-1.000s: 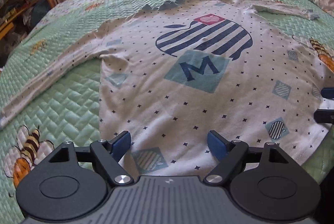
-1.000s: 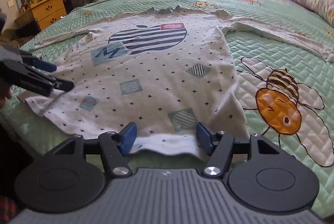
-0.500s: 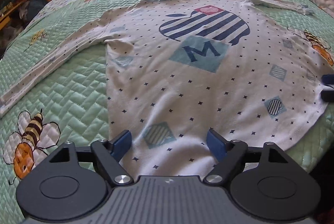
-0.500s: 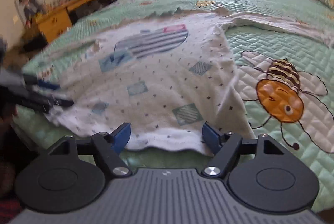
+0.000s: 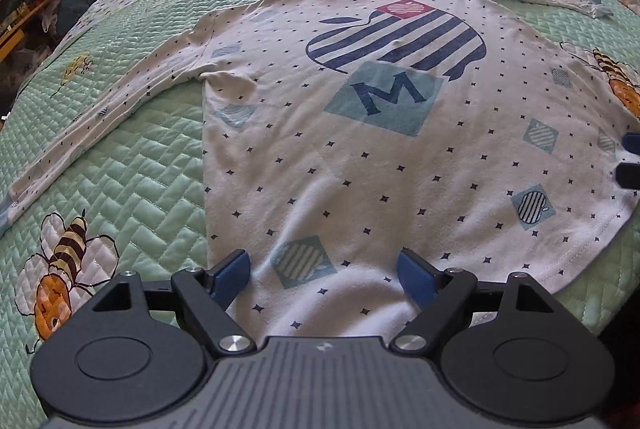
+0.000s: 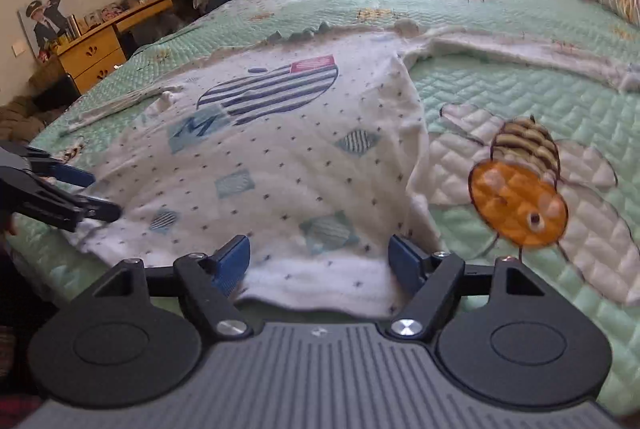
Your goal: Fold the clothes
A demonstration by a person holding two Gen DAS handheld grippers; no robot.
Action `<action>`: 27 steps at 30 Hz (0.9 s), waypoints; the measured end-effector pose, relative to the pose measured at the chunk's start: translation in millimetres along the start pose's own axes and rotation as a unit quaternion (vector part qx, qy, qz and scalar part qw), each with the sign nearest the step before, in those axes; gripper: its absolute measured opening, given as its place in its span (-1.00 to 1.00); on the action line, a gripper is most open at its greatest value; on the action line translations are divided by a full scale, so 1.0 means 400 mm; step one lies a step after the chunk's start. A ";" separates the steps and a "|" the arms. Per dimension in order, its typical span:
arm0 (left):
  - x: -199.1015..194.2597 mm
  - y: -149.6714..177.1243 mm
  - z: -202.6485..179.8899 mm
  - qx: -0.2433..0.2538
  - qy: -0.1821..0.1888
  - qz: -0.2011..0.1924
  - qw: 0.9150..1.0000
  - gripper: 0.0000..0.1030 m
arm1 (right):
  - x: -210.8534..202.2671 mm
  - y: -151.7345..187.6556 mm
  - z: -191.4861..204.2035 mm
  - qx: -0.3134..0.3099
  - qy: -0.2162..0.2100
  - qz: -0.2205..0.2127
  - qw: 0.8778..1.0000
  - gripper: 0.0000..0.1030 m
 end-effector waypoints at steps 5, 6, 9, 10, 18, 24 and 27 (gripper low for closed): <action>0.002 -0.002 0.000 -0.003 -0.001 0.003 1.000 0.67 | -0.038 -0.065 0.039 -0.005 -0.020 -0.059 0.998 0.50; 0.002 -0.002 0.000 -0.004 -0.001 0.004 1.000 0.67 | -0.033 -0.070 0.046 -0.012 -0.022 -0.065 0.998 0.52; 0.004 -0.004 0.001 -0.004 -0.001 0.007 1.000 0.68 | 0.038 -0.020 0.033 -0.010 -0.011 0.007 1.000 0.57; 0.004 -0.005 0.001 -0.003 -0.001 0.008 1.000 0.68 | 0.047 0.003 0.028 -0.010 -0.009 0.013 1.000 0.57; -0.018 -0.027 -0.006 0.002 -0.005 0.009 1.000 0.59 | -0.030 -0.066 0.041 0.014 -0.043 -0.036 0.998 0.57; -0.078 -0.078 -0.030 -0.053 0.086 -0.026 0.995 0.55 | 0.001 -0.108 0.011 0.083 -0.114 -0.053 0.989 0.58; -0.040 -0.065 -0.050 -0.101 0.183 -0.003 0.978 0.70 | 0.055 -0.025 -0.063 0.177 -0.126 0.003 0.976 0.42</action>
Point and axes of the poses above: each gripper's, at about its wrist camera, not at the fingertips, and x roughly the way its jaws point, z to its left, y to its underside, the point moved 6 cm from there along x, roughly the way its jaws point, and after that the axes turned 1 degree about y, right-handed, at the moved point
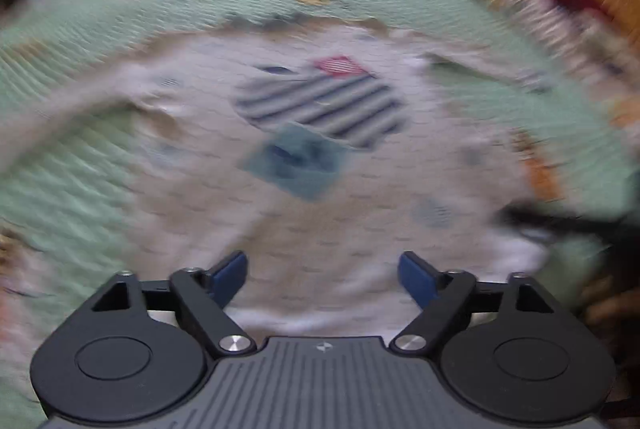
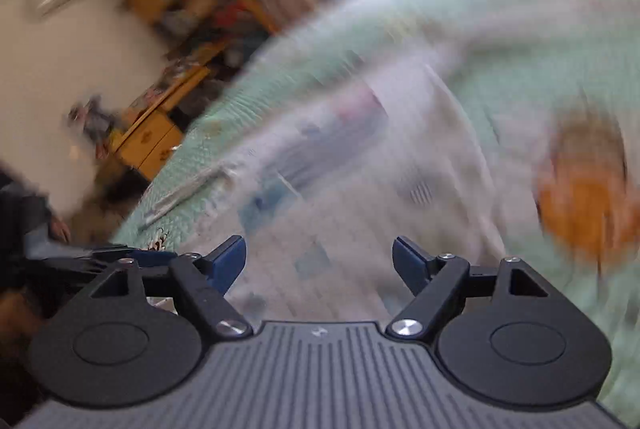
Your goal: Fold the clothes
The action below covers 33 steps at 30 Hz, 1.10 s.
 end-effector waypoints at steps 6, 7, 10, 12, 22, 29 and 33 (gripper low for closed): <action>0.018 0.028 0.047 -0.053 0.020 0.013 0.998 0.55 | -0.088 -0.031 -0.012 0.036 -0.029 -0.032 0.998 0.49; 0.014 0.028 0.054 -0.064 0.024 0.012 0.998 0.55 | -0.097 -0.054 -0.010 0.042 -0.044 -0.044 0.997 0.50; 0.002 0.028 0.078 -0.102 0.044 0.006 0.994 0.56 | -0.078 -0.124 -0.024 0.084 -0.094 -0.066 0.990 0.52; 0.000 0.028 0.084 -0.100 0.038 0.009 0.994 0.56 | -0.040 -0.156 -0.042 0.115 -0.131 -0.060 0.983 0.57; -0.042 -0.080 0.055 -0.111 0.109 -0.039 0.987 0.76 | 0.039 -0.258 -0.089 0.130 -0.094 -0.035 0.986 0.33; 0.061 -0.077 0.079 -0.121 0.079 -0.015 0.989 0.78 | 0.180 -0.482 -0.049 0.039 -0.049 -0.063 0.996 0.34; 0.081 -0.056 0.086 -0.106 0.085 -0.007 0.991 0.87 | 0.329 -0.587 -0.137 0.004 0.005 -0.022 1.000 0.34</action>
Point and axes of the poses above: each gripper's, at about its wrist camera, not at the fingertips, and x roughly the way its jaws point, z to its left, y to its underside, the point moved 6 cm from there along x, roughly the way its jaws point, and after that the axes turned 1 degree about y, right-handed, at the moved point
